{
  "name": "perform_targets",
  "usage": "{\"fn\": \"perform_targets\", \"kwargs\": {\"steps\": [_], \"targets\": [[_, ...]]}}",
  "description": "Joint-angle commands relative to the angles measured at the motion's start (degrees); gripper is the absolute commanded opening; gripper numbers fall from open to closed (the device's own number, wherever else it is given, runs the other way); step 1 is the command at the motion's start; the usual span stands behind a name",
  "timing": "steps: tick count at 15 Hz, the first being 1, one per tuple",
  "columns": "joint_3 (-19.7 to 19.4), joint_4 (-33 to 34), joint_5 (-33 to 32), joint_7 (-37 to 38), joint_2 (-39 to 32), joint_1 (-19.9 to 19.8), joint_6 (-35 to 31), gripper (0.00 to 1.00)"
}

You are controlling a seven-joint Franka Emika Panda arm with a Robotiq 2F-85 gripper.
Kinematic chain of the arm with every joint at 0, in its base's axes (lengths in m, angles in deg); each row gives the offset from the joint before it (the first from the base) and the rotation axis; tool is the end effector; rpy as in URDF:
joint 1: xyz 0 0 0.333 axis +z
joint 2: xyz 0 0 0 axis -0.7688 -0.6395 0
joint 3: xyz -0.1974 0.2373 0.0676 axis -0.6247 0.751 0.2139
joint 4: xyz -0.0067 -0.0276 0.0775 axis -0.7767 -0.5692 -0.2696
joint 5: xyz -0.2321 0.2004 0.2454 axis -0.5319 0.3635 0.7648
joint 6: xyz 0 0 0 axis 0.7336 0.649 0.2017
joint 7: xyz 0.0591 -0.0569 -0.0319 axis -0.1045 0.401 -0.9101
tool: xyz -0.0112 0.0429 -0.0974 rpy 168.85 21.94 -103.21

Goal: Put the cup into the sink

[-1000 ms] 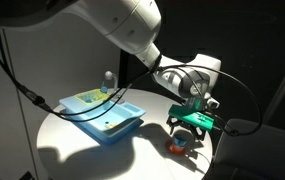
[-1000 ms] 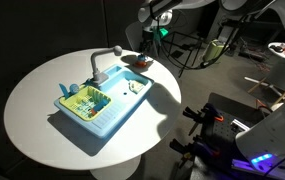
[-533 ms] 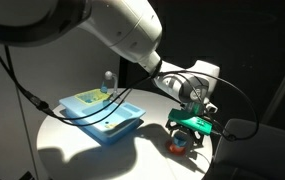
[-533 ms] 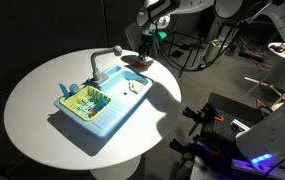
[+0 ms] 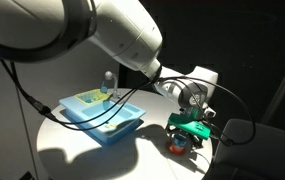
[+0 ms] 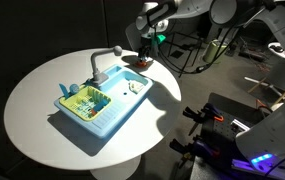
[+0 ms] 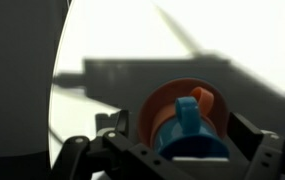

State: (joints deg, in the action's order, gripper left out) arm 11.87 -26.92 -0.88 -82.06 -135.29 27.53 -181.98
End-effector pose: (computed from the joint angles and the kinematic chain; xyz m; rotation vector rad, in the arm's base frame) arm 0.6851 -0.3245 0.1742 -3.1030 0.0213 0.0468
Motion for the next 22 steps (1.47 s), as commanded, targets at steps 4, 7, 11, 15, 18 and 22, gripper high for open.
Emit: {"fn": "perform_targets", "kwargs": {"steps": [4, 7, 11, 15, 18, 22], "targets": [[1.2, 4.0, -1.1, -0.9, -2.6, -1.3, 2.1, 1.0], [1.2, 4.0, -1.1, -1.0, -2.9, -1.4, 2.1, 1.0], [1.3, 4.1, -1.1, -1.3, -2.9, -1.5, 2.1, 0.58], [1.3, 3.9, -1.2, -1.6, -2.7, -1.5, 1.9, 0.25], [1.3, 3.6, -1.5, -1.8, -2.2, -1.3, 1.4, 0.01], [0.6, 2.6, -1.0, -2.6, -1.3, -0.6, 0.5, 0.04]]}}
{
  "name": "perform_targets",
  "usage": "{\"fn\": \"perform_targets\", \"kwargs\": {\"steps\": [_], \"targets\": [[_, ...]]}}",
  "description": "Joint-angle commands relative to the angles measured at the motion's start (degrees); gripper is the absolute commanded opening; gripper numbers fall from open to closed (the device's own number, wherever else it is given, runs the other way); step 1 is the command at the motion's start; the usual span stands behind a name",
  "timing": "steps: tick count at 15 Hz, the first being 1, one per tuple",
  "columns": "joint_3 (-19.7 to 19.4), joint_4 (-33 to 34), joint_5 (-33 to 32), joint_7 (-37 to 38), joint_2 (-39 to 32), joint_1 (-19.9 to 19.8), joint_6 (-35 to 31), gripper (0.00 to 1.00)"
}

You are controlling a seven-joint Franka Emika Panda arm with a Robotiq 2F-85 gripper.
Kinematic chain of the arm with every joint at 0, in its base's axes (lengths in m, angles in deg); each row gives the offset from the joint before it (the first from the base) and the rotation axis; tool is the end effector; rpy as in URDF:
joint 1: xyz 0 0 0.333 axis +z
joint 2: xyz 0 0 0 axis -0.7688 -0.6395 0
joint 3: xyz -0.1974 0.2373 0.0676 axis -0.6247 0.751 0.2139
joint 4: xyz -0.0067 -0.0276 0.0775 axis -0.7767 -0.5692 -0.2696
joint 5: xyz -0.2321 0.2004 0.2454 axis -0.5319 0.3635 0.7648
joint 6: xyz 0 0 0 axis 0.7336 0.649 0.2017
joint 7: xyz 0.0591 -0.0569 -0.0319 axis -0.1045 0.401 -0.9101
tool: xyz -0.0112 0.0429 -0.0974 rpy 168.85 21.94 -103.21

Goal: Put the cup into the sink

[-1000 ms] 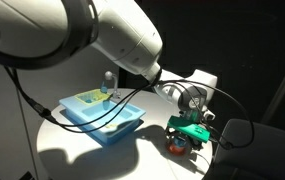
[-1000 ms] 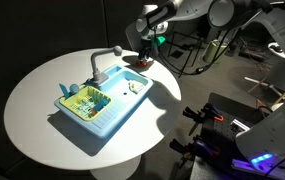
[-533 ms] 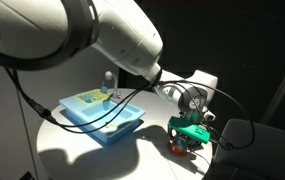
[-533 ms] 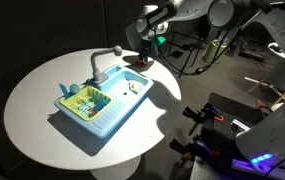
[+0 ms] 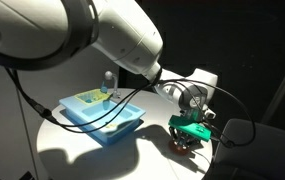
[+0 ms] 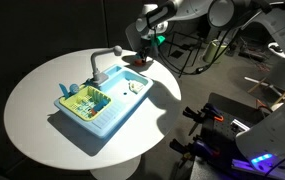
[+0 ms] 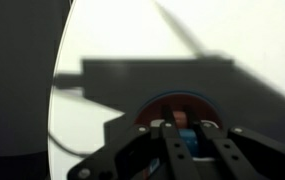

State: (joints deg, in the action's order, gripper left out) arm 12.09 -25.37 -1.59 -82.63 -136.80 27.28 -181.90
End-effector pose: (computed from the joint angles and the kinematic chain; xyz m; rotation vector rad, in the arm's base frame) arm 0.6868 -0.3267 0.1660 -3.1095 -0.0036 0.0538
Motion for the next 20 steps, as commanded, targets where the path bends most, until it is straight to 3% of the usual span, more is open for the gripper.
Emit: {"fn": "perform_targets", "kwargs": {"steps": [1, 13, 20], "targets": [[0.4, 1.0, -0.3, -2.2, 0.4, -0.3, 0.2, 0.04], [0.5, -4.2, -0.1, -5.7, 7.1, 1.1, -3.9, 0.04], [0.3, -13.1, -0.5, -7.3, 16.2, 2.6, -6.0, 0.04]]}}
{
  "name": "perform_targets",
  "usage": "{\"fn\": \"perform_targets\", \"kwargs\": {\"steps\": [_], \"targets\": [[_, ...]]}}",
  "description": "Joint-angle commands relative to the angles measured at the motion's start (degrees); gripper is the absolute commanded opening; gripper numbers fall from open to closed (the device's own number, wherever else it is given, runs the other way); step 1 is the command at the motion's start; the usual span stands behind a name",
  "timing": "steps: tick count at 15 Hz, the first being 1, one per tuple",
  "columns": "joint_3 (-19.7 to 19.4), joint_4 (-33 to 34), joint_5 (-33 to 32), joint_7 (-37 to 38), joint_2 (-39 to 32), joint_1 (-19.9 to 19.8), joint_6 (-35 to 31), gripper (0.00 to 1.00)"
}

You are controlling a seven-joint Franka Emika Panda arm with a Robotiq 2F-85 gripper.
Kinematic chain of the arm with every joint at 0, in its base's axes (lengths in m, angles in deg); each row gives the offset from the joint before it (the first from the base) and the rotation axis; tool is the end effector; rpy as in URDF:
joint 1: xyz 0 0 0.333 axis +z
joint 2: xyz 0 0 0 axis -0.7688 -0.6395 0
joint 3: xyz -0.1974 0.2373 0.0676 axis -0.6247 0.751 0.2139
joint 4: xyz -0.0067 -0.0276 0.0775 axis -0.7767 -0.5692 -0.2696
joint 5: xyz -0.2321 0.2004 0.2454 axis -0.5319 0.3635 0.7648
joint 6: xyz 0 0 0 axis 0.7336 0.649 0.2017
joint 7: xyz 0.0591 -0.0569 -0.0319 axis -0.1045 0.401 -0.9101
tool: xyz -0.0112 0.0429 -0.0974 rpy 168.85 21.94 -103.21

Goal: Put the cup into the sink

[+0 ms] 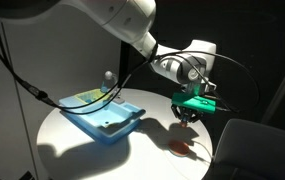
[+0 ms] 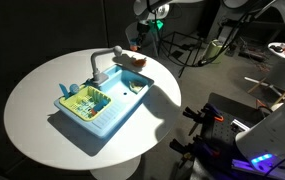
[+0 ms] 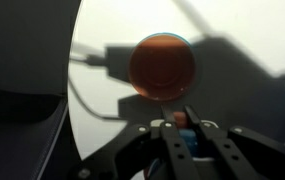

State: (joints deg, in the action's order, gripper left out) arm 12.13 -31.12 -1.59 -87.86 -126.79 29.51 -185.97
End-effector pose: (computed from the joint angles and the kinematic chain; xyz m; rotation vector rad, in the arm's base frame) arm 0.7024 -0.3031 0.2597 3.1025 0.1976 0.1524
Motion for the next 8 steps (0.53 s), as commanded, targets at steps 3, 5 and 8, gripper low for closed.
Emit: {"fn": "perform_targets", "kwargs": {"steps": [3, 5, 8], "targets": [[0.9, -12.9, -1.9, -2.4, 10.9, 0.6, -2.8, 0.04], [0.7, -17.2, -3.1, -2.5, 14.4, 1.3, -3.0, 0.04], [0.4, -22.6, -5.2, -2.6, 18.5, 2.2, -2.8, 0.04]]}}
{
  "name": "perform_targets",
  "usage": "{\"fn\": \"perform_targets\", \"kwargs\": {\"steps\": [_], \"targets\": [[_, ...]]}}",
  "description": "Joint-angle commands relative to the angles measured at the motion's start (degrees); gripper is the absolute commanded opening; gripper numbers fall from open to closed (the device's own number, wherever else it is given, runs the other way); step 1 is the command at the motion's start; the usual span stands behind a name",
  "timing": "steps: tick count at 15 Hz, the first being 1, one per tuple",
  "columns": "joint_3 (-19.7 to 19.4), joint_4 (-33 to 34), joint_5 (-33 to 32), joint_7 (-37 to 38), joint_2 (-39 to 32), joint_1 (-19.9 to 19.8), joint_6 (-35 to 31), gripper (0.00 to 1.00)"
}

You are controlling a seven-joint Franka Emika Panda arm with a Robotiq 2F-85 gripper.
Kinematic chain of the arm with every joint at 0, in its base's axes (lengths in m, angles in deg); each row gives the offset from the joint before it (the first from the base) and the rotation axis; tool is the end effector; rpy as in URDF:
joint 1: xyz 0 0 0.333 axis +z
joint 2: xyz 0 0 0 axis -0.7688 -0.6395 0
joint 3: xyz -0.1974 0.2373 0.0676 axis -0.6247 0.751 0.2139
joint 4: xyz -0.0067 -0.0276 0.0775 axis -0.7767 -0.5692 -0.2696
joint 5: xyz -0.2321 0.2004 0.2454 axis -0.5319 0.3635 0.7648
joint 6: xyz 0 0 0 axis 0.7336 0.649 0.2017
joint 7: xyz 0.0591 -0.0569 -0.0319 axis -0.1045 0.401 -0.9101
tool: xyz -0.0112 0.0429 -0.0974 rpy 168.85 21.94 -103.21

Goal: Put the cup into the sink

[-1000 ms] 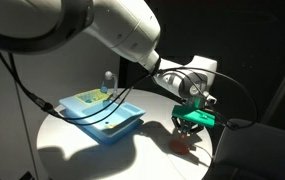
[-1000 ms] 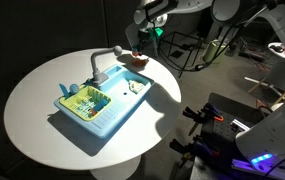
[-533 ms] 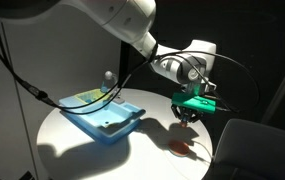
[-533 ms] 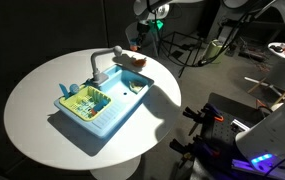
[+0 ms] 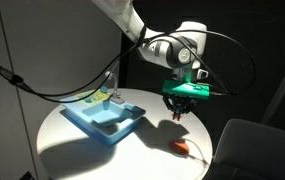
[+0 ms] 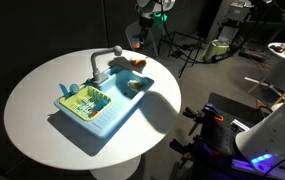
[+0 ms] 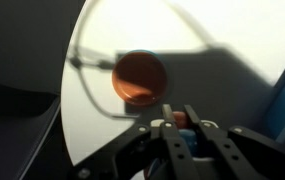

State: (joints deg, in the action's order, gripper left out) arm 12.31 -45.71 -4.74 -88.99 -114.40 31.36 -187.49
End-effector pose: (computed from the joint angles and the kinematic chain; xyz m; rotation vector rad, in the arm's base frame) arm 0.6691 -0.2687 0.3036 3.0712 0.3080 0.1092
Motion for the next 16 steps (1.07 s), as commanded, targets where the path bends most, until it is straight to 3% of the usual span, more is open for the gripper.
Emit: {"fn": "perform_targets", "kwargs": {"steps": [1, 6, 16], "targets": [[0.1, -9.7, -2.7, -1.5, 7.2, 0.6, -1.3, 0.04], [0.2, -16.8, -5.8, -3.7, 11.6, 1.9, -0.3, 0.04], [2.8, -26.1, -5.3, -21.6, 16.1, 3.4, 0.0, 0.04]]}}
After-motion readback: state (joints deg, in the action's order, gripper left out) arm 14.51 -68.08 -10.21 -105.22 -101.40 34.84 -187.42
